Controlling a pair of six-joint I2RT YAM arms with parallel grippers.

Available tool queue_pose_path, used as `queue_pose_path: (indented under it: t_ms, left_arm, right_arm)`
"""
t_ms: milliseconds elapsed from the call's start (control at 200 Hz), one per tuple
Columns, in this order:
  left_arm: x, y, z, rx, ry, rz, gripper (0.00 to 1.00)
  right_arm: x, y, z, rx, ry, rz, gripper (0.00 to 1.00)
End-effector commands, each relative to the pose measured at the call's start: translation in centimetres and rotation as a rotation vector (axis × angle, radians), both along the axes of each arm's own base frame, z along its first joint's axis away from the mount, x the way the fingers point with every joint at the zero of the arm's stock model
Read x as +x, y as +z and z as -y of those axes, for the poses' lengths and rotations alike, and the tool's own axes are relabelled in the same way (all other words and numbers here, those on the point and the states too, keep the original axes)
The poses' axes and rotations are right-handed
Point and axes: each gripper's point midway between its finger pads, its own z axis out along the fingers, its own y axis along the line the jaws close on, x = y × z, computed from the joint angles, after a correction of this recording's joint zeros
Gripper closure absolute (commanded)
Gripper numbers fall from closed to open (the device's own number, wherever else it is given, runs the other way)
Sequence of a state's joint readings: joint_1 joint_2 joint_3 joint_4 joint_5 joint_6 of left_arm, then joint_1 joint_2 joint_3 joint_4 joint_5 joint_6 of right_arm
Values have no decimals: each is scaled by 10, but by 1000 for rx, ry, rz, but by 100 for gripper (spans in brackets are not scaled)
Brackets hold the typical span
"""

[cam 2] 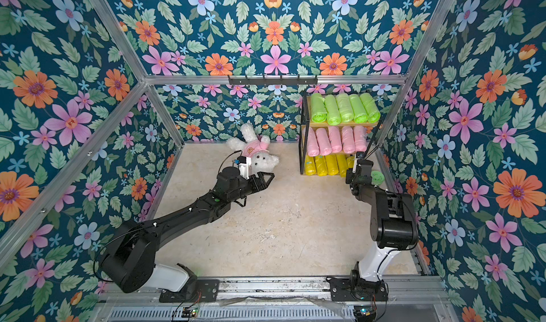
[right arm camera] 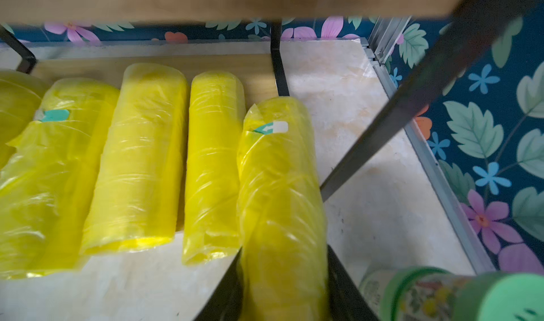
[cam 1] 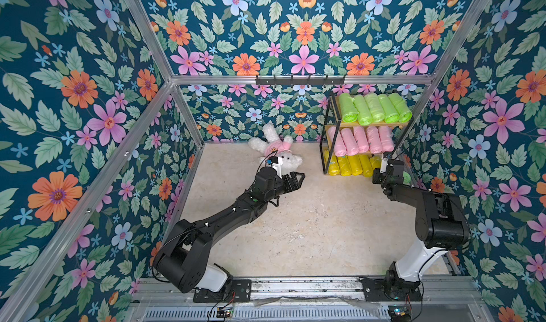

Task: Sort the rolls of trash bags by color and place them on the shelf
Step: Place the roll of trash bags on the shelf.

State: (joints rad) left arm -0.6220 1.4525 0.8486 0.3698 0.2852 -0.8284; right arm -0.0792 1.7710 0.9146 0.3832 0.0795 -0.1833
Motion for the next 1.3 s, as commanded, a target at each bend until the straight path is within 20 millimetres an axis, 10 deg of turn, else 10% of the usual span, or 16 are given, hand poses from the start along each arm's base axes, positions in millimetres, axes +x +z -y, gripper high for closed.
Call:
queue_pose_path:
  t_ms: [0, 1295]
  left_arm:
    - [1, 9, 1, -18, -6, 31, 16]
    - [-2, 6, 3, -11, -26, 25, 16]
  right_arm:
    - [7, 13, 20, -105, -81, 43, 60]
    - [-1, 1, 13, -98, -123, -27, 30]
